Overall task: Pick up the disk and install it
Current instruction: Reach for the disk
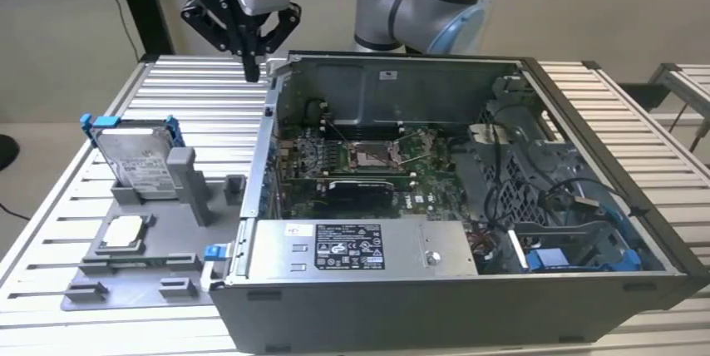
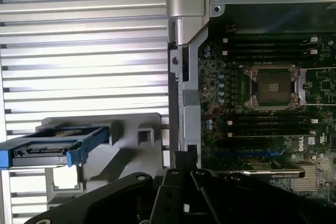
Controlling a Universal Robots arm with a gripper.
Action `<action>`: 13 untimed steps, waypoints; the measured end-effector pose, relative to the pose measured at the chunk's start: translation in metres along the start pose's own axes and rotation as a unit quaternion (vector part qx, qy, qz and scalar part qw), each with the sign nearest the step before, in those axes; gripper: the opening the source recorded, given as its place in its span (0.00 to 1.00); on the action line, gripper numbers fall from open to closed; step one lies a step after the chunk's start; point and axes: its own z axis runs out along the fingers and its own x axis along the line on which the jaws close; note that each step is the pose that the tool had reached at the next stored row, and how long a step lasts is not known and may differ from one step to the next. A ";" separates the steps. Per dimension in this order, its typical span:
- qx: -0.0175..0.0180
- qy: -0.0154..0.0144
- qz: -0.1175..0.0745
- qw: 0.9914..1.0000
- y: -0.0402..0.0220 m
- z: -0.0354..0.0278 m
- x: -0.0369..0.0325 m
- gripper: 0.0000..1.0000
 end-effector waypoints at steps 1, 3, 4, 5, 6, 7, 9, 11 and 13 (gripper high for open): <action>0.000 0.000 -0.001 1.000 -0.0002 0.0001 0.0034 0.00; 0.000 0.000 -0.002 1.000 -0.0006 0.0004 0.0102 0.00; 0.000 0.000 -0.002 1.000 -0.0008 0.0005 0.0136 0.00; 0.000 0.000 -0.002 1.000 -0.0010 0.0006 0.0170 0.00; 0.000 0.000 -0.003 1.000 -0.0011 0.0007 0.0204 0.00; 0.000 0.000 -0.003 1.000 -0.0013 0.0008 0.0238 0.00; 0.000 0.000 -0.004 1.000 -0.0017 0.0011 0.0304 0.00; 0.000 0.000 -0.005 1.000 -0.0021 0.0014 0.0366 0.00; 0.000 0.000 -0.006 1.000 -0.0024 0.0017 0.0425 0.00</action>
